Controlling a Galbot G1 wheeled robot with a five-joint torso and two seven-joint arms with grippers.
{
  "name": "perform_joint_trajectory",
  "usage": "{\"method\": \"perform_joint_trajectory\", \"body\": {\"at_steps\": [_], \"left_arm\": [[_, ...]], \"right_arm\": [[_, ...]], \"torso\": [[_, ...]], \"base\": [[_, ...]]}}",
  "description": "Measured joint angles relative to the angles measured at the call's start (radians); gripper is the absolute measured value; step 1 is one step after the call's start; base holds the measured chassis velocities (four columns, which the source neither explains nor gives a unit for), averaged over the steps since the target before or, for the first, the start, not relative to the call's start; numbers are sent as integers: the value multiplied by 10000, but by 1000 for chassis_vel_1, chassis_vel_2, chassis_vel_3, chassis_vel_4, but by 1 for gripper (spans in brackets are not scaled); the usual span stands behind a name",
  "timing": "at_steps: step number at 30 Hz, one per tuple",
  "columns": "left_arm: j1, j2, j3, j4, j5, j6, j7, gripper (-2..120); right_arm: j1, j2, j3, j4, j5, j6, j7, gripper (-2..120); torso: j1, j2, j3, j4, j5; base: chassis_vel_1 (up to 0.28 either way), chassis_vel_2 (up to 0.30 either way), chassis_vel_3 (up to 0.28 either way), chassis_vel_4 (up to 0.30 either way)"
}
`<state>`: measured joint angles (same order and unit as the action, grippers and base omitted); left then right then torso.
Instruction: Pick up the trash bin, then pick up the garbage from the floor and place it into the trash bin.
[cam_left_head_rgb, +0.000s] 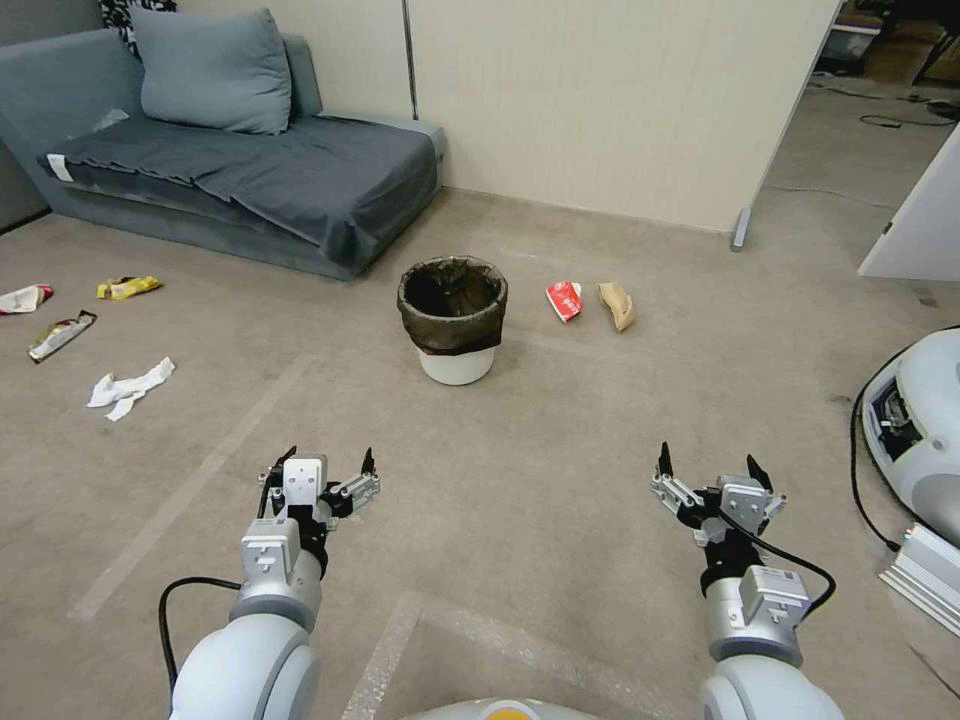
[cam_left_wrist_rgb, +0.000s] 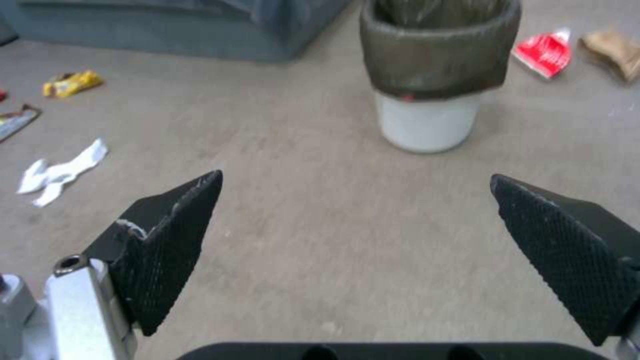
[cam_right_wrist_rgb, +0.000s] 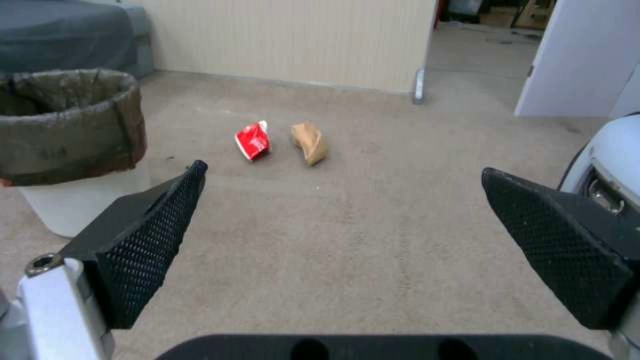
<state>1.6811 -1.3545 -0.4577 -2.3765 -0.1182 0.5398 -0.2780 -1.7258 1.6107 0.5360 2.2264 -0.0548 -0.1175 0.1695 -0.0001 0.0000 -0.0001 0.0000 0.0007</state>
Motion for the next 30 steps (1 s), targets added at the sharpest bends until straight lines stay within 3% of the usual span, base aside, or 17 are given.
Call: {"method": "perform_joint_trajectory", "body": {"at_steps": [4,30], "left_arm": [[158,91,124,-312,91,486,-143,100],[151,116,197,-292,337,544,-76,100]], "right_arm": [[34,-5,32,-26,160,-29,-49,100],[354,-58,-15,-452,250,-179,-156,100]], "torso": [[0,0,0,0,-3],[1,0,1,-1,-7]], "base": [[0,0,0,0],[-21,19,20,-19]]}}
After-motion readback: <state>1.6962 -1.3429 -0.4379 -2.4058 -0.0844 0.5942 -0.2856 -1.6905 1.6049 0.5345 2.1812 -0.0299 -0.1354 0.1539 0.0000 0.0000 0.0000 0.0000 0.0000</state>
